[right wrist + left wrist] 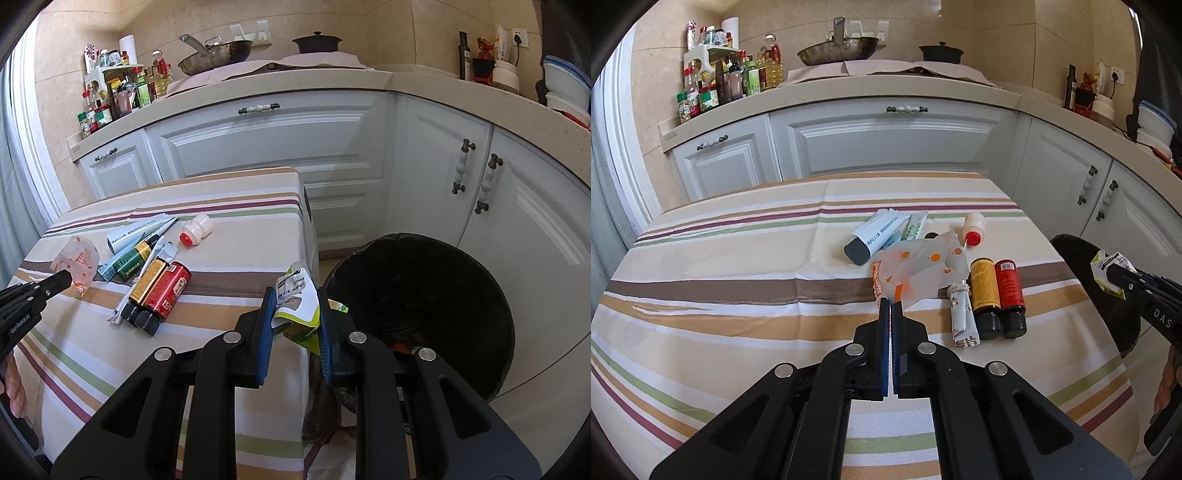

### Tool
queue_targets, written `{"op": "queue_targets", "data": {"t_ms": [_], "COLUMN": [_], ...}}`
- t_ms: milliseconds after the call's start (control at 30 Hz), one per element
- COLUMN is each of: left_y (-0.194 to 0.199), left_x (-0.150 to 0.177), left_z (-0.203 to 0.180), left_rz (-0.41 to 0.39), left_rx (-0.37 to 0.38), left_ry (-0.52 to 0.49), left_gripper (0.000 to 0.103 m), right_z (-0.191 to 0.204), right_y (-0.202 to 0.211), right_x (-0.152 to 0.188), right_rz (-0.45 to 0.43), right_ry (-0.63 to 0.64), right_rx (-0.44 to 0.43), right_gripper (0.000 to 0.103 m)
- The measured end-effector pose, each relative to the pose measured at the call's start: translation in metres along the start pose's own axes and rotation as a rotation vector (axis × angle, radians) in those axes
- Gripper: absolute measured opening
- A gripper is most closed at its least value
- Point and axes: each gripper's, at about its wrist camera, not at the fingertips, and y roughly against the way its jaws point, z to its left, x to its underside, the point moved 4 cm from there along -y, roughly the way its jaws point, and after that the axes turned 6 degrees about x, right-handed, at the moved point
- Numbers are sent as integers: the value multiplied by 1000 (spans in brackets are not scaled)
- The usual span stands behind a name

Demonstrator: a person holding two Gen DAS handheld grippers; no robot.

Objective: Collect trash
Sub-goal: 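Carry the dotted bag with the left tool over the black bin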

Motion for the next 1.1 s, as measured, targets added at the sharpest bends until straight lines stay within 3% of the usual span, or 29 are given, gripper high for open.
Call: {"op": "queue_targets", "data": {"t_ms": [300, 500, 1100], "left_y": [14, 20, -9], "left_x": [-11, -26, -54], "left_z": [-12, -36, -146], "left_rz": [-53, -95, -114], "left_rx": [15, 64, 244], "left_ry": [1, -17, -144], "left_gripper": [1, 1, 1], "right_z": [-8, -22, -90], "right_y": [16, 28, 43], "right_x": [-3, -8, -15], "right_rz": [-29, -55, -100], "right_ry": [-10, -25, -97], "right_rx": [16, 45, 172], "right_gripper": [21, 21, 21]}}
